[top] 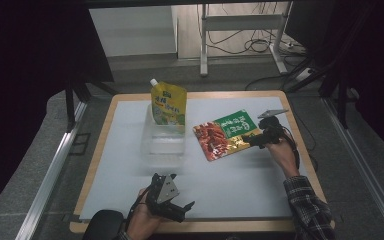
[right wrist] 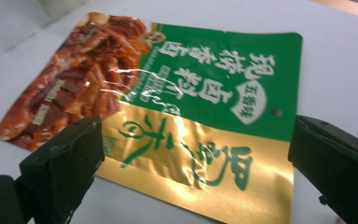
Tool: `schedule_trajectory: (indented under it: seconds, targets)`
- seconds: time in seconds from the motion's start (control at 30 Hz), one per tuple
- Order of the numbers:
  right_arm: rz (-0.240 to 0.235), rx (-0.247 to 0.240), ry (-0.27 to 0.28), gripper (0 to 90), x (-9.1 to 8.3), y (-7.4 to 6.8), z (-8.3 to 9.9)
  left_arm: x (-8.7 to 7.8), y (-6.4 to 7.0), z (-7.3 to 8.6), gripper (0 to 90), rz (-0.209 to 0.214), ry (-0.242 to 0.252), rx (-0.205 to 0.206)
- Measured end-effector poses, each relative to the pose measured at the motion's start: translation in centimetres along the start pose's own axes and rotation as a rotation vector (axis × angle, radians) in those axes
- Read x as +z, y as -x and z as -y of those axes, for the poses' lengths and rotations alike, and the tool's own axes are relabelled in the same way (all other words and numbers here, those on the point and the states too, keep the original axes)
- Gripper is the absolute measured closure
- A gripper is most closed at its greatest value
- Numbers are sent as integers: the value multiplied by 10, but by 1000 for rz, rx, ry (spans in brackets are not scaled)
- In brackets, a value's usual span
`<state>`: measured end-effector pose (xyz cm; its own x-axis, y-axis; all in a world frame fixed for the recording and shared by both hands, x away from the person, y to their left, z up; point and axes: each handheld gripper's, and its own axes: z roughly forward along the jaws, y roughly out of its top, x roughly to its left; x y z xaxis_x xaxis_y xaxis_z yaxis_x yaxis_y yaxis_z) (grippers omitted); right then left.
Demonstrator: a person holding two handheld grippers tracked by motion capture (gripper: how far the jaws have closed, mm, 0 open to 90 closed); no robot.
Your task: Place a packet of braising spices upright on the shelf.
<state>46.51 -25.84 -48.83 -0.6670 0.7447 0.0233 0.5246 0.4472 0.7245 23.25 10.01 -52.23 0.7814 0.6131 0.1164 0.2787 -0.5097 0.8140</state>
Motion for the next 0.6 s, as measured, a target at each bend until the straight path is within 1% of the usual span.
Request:
schedule_trajectory:
  seconds: [0.13, 0.3, 0.43, 0.5, 0.6]
  targets:
    - [-4, 6, -12, 37, 2, 5, 4, 1, 0, 0, 0, 2, -3, 1]
    - [9, 30, -44, 37, 8, 9, 10, 1, 1, 0, 0, 3, -9, 4]
    - [8, 38, -63, 36, 11, 11, 14, 2, 1, 0, 0, 4, -9, 5]
    - [16, 40, -75, 36, 12, 12, 16, 2, 2, 0, 0, 3, -10, 8]
    - [13, 56, -88, 34, 14, 13, 17, 2, 1, 0, 0, 3, -10, 8]
